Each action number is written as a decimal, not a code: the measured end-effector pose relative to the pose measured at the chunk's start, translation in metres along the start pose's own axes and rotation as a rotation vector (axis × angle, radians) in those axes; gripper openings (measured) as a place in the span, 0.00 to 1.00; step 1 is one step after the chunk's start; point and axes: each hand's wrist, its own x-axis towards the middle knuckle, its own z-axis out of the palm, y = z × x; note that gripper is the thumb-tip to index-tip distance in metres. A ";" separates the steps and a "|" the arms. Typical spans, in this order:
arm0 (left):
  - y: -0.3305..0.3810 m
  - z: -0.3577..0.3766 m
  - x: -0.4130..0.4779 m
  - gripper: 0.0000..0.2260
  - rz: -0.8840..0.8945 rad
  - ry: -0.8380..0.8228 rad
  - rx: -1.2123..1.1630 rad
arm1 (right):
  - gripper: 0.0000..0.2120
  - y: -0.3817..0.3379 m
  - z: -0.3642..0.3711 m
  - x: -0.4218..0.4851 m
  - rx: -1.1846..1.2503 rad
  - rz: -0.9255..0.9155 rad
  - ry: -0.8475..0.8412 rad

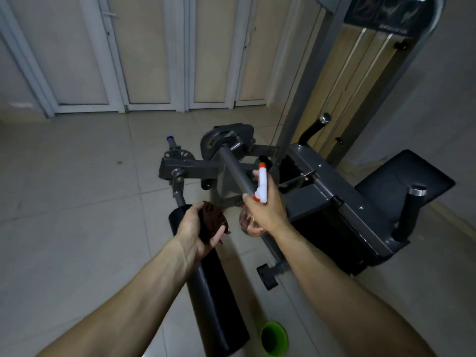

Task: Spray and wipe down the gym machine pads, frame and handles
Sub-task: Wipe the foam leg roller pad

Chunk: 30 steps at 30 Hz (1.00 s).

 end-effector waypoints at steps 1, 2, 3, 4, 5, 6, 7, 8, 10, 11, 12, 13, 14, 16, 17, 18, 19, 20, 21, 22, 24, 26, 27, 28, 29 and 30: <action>0.005 -0.013 0.000 0.15 0.000 0.004 -0.017 | 0.30 -0.002 0.019 -0.010 -0.028 -0.024 -0.030; 0.010 -0.025 0.000 0.15 0.003 0.019 -0.035 | 0.29 -0.002 0.039 -0.022 -0.044 -0.036 -0.062; 0.015 -0.039 0.000 0.15 0.007 0.037 -0.061 | 0.29 -0.002 0.061 -0.035 -0.044 -0.038 -0.097; 0.021 -0.054 -0.001 0.15 0.012 0.052 -0.078 | 0.29 0.000 0.082 -0.050 -0.029 -0.029 -0.129; 0.028 -0.068 -0.003 0.14 0.017 0.069 -0.093 | 0.30 0.004 0.104 -0.065 -0.020 -0.004 -0.156; 0.036 -0.084 -0.006 0.12 0.021 0.091 -0.101 | 0.31 0.009 0.127 -0.079 -0.018 0.034 -0.171; 0.042 -0.099 -0.008 0.12 0.021 0.107 -0.105 | 0.31 0.016 0.147 -0.091 -0.022 0.086 -0.180; 0.048 -0.114 -0.009 0.11 0.017 0.116 -0.097 | 0.32 0.025 0.166 -0.100 -0.023 0.161 -0.192; 0.065 -0.147 -0.008 0.12 -0.009 0.121 -0.083 | 0.32 0.038 0.209 -0.113 -0.027 0.358 -0.240; 0.066 -0.156 -0.009 0.11 -0.020 0.125 -0.081 | 0.33 0.047 0.217 -0.117 -0.037 0.458 -0.260; 0.071 -0.167 -0.010 0.11 -0.029 0.142 -0.081 | 0.33 0.052 0.231 -0.120 -0.045 0.525 -0.274; 0.076 -0.180 -0.009 0.10 -0.033 0.154 -0.084 | 0.33 0.055 0.246 -0.121 -0.064 0.570 -0.272; 0.081 -0.192 -0.007 0.10 -0.040 0.161 -0.074 | 0.31 0.052 0.258 -0.123 -0.093 0.592 -0.269; 0.088 -0.208 -0.007 0.11 -0.051 0.169 -0.053 | 0.25 0.046 0.275 -0.122 -0.138 0.594 -0.255; 0.089 -0.213 -0.006 0.11 -0.050 0.172 -0.045 | 0.23 0.042 0.278 -0.120 -0.165 0.574 -0.258; 0.094 -0.223 -0.001 0.11 -0.066 0.173 -0.029 | 0.21 0.039 0.289 -0.117 -0.191 0.567 -0.249; 0.095 -0.229 0.002 0.12 -0.077 0.174 -0.022 | 0.19 0.036 0.293 -0.115 -0.216 0.557 -0.231; 0.096 -0.233 0.004 0.13 -0.092 0.172 -0.014 | 0.17 0.036 0.298 -0.115 -0.237 0.554 -0.215; 0.096 -0.238 0.008 0.13 -0.106 0.169 -0.013 | 0.15 0.037 0.301 -0.116 -0.254 0.558 -0.205; 0.095 -0.241 0.009 0.14 -0.125 0.166 -0.008 | 0.14 0.039 0.303 -0.120 -0.262 0.566 -0.193; 0.090 -0.245 0.012 0.15 -0.151 0.148 -0.008 | 0.14 0.043 0.303 -0.132 -0.263 0.570 -0.185; 0.082 -0.245 0.012 0.17 -0.166 0.134 -0.009 | 0.15 0.053 0.298 -0.148 -0.258 0.554 -0.223; 0.077 -0.246 0.012 0.17 -0.173 0.127 -0.007 | 0.15 0.059 0.294 -0.158 -0.276 0.547 -0.249; 0.073 -0.244 0.012 0.16 -0.184 0.111 0.000 | 0.13 0.065 0.290 -0.165 -0.302 0.546 -0.267; 0.063 -0.245 0.010 0.16 -0.195 0.105 0.006 | 0.12 0.073 0.284 -0.178 -0.342 0.554 -0.278; 0.056 -0.244 0.007 0.15 -0.207 0.099 0.013 | 0.10 0.080 0.279 -0.189 -0.369 0.560 -0.268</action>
